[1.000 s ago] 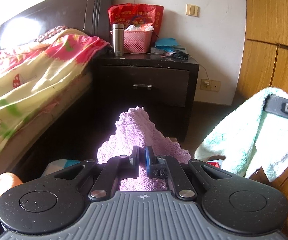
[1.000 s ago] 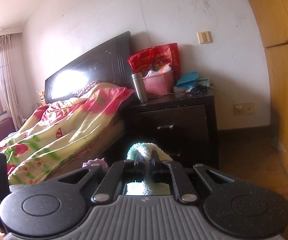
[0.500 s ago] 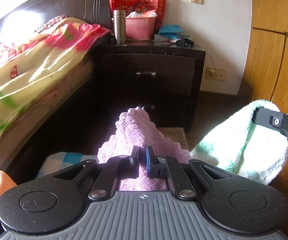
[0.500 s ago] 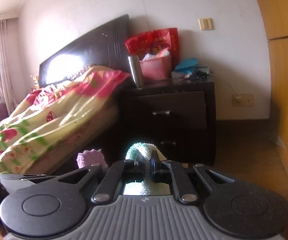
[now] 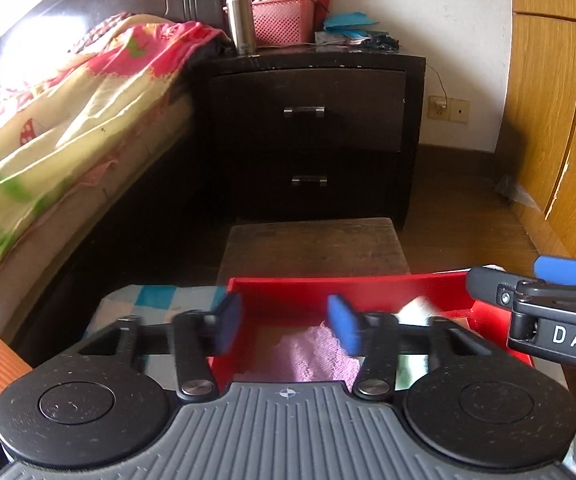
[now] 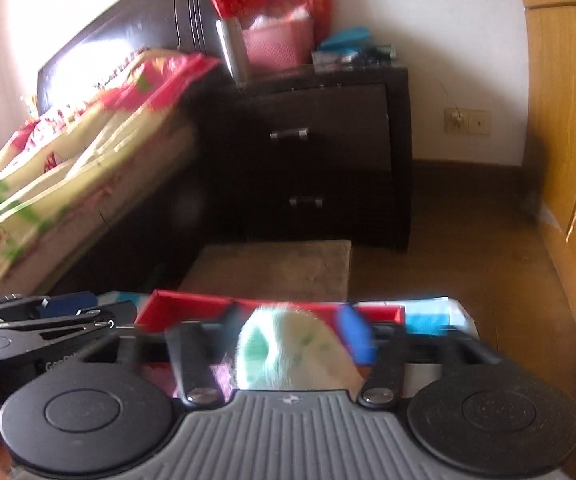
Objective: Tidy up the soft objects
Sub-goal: 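Open left tool to drop the purple towel while right tool drops the green towel into the box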
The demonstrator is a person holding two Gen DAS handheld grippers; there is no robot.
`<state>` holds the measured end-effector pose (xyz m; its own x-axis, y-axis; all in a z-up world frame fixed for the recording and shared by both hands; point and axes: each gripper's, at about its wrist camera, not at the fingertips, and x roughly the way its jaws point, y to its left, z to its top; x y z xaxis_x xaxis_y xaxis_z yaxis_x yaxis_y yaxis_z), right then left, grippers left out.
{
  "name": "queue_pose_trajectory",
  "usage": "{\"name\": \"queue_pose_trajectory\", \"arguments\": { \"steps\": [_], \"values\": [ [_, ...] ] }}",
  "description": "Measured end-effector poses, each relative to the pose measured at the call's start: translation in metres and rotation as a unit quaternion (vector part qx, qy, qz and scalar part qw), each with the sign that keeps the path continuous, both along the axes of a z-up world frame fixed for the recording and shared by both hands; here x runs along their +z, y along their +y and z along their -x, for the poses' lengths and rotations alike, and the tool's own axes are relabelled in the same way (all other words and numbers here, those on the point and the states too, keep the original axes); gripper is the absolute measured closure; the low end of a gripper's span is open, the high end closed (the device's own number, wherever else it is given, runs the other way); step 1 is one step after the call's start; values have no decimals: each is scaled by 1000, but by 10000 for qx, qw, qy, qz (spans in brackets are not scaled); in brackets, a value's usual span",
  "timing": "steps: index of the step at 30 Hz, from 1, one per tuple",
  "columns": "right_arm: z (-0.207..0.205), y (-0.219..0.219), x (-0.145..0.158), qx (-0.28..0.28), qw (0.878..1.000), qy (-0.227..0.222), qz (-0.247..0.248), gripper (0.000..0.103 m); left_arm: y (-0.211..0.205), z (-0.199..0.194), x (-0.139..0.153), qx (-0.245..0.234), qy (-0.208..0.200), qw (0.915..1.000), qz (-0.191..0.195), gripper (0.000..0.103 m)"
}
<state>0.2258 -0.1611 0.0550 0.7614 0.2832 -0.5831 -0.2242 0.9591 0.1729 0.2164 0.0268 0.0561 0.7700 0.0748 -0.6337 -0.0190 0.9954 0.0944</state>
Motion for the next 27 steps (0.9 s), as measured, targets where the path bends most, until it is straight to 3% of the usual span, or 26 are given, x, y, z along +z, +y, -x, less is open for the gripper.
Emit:
{"name": "queue_pose_trajectory", "arguments": {
  "steps": [1,10,14,19,27],
  "values": [
    [2,0,1,-9,10000,-59,39,53,0,1,1,8,-6,10000,20,29],
    [19,-10,21,23,9997,-105,-208,50,0,19,7,-77,129,9999,13,16],
    [30,-11,26,121,9997,-32,-226,46,0,32,8,-147,230,9996,51,13],
    [44,-7,23,262,9996,55,89,44,-4,48,4,-323,405,9986,-128,11],
    [57,-10,4,381,9972,425,488,43,-1,78,-25,-737,1196,9900,144,11]
  ]
}}
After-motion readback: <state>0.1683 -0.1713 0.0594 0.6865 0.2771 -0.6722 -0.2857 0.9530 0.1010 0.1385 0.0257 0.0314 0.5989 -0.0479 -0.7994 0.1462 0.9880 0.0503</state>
